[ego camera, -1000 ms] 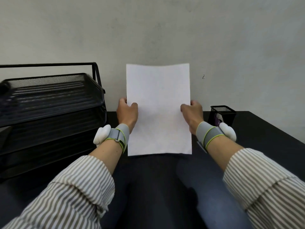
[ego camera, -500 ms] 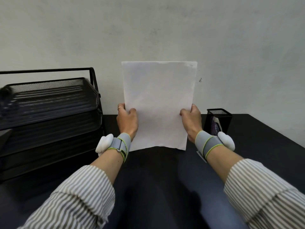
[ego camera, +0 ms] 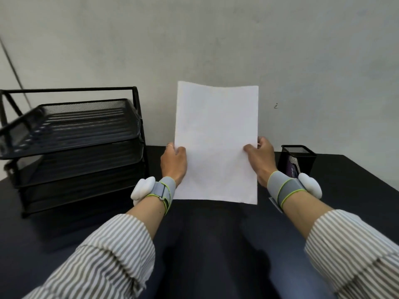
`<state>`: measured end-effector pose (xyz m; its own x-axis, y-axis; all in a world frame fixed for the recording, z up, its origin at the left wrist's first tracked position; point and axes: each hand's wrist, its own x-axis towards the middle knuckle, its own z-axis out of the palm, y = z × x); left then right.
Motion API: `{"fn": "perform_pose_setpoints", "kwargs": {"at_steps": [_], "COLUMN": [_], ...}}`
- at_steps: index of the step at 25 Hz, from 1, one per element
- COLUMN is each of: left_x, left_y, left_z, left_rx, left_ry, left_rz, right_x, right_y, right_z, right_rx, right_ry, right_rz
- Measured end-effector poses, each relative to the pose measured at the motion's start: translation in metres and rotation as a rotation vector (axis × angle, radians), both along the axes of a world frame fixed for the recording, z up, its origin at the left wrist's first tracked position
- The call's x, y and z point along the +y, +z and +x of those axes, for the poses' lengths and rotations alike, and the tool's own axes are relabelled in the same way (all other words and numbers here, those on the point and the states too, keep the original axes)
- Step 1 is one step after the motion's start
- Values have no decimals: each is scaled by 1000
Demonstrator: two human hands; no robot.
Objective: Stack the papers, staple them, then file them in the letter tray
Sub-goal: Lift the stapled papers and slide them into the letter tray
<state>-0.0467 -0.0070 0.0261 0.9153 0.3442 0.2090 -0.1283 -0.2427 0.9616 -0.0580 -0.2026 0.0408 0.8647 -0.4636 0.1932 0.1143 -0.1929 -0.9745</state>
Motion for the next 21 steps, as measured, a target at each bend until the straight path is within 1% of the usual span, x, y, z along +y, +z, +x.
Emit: {"fn": "perform_pose_setpoints", "kwargs": {"at_steps": [3, 6, 9, 16, 21], "left_x": [1, 5, 17, 62, 93], "left_y": [5, 0, -12, -29, -36], "left_z": [-11, -21, -37, -75, -93], "left_rx": [38, 97, 153, 198, 182], "left_ry": [-18, -2, 36, 92, 152], "left_rz": [-61, -104, -82, -75, -47], "right_x": [-1, 2, 12, 55, 86], "right_y": [-2, -7, -13, -30, -39], "right_z": [-4, -12, -22, -40, -49], "right_rx": [26, 69, 117, 160, 176], "right_ry": [5, 16, 50, 148, 215], "right_rz": [72, 80, 45, 18, 16]}}
